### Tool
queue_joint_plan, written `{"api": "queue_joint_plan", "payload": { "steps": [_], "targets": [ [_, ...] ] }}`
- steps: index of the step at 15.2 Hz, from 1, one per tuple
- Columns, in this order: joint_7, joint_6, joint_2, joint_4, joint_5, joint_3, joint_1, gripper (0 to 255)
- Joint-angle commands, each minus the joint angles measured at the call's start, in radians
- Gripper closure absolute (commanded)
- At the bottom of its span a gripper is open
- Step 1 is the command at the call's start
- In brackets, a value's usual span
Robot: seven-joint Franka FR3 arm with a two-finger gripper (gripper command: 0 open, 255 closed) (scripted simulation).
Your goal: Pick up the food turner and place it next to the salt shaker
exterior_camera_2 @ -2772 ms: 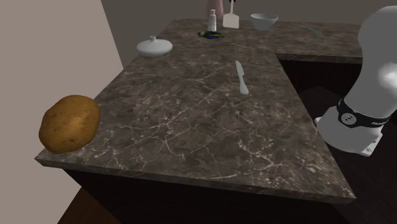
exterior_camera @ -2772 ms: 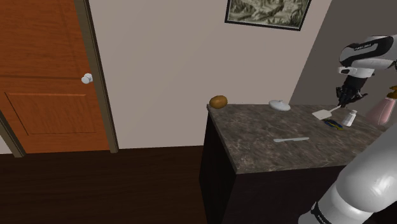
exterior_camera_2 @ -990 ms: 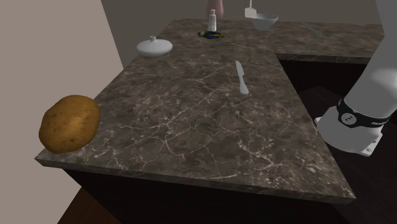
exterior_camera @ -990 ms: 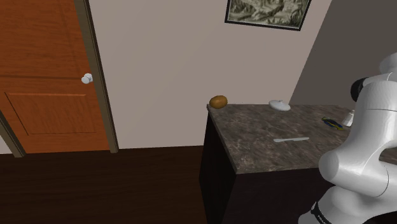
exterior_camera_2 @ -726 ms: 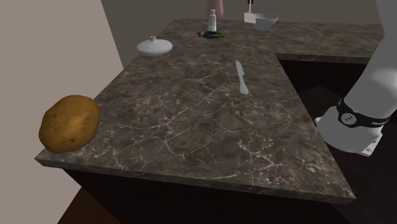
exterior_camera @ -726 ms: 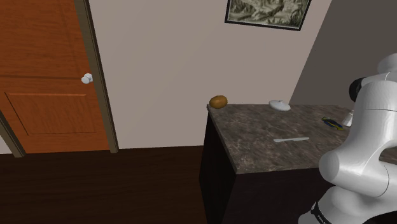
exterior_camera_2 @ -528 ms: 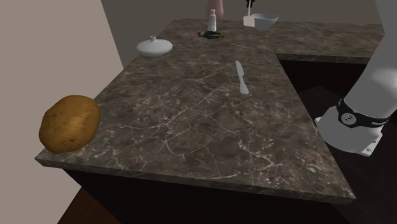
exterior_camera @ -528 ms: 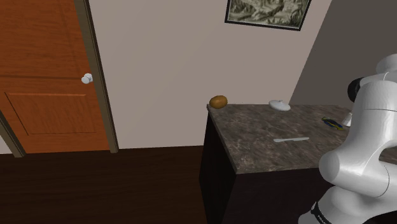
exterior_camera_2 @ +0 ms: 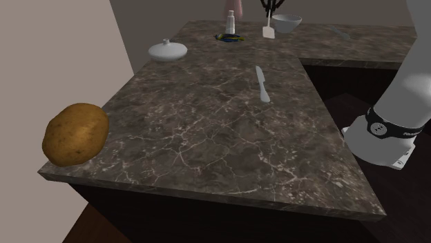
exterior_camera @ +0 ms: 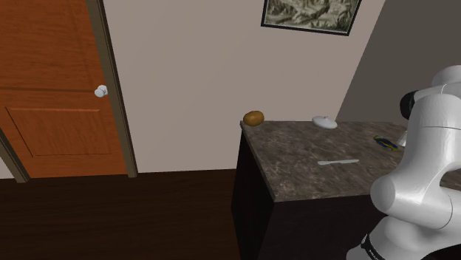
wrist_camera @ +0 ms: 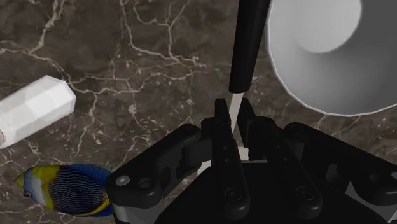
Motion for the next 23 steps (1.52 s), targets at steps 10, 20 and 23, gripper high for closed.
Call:
{"api": "queue_joint_plan", "payload": {
  "steps": [10,20,23],
  "targets": [
    [-0.028,0.113,0.048,-0.08,0.043,0.033,0.001,255],
    [-0.033,0.131,0.058,-0.091,0.051,0.04,-0.001,0],
    [-0.033,0.131,0.058,-0.09,0.051,0.04,-0.001,0]
  ]
}}
